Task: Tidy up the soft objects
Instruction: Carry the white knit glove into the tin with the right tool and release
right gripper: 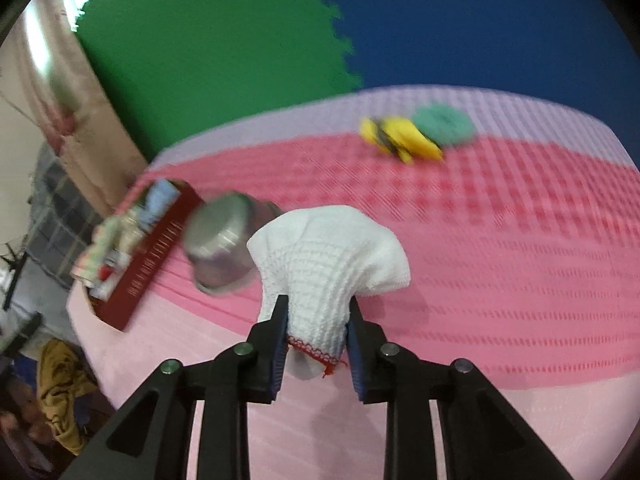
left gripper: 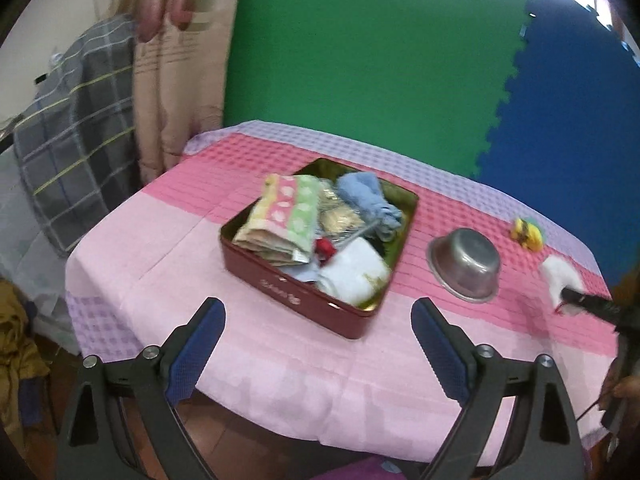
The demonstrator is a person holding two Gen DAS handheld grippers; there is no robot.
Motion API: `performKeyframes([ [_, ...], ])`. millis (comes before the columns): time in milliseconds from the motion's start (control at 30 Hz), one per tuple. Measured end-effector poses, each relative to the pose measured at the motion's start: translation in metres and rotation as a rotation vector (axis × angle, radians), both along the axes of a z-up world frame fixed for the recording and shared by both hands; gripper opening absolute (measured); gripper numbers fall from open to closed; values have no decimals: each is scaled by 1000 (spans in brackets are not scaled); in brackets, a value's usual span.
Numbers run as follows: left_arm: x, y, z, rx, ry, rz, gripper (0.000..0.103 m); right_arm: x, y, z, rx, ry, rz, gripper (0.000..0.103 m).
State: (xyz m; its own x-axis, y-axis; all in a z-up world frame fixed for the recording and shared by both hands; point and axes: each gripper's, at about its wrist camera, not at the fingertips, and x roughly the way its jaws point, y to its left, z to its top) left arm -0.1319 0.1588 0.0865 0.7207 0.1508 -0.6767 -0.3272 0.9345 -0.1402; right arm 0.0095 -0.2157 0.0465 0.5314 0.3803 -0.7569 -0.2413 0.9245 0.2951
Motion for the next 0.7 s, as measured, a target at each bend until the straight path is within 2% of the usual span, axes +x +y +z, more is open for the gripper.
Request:
performKeyframes([
  [167, 0, 13, -14, -77, 42, 33, 92, 20, 40, 41, 83, -33, 78, 26],
  [333, -2, 13, -14, -37, 37, 63, 92, 52, 106, 60, 154, -9, 184, 26],
  [500, 2, 12, -13, 20, 46, 69, 94, 83, 192, 50, 146, 43, 297, 26],
  [700, 9, 14, -21, 34, 103, 56, 95, 111, 272, 24, 97, 95, 362, 26],
])
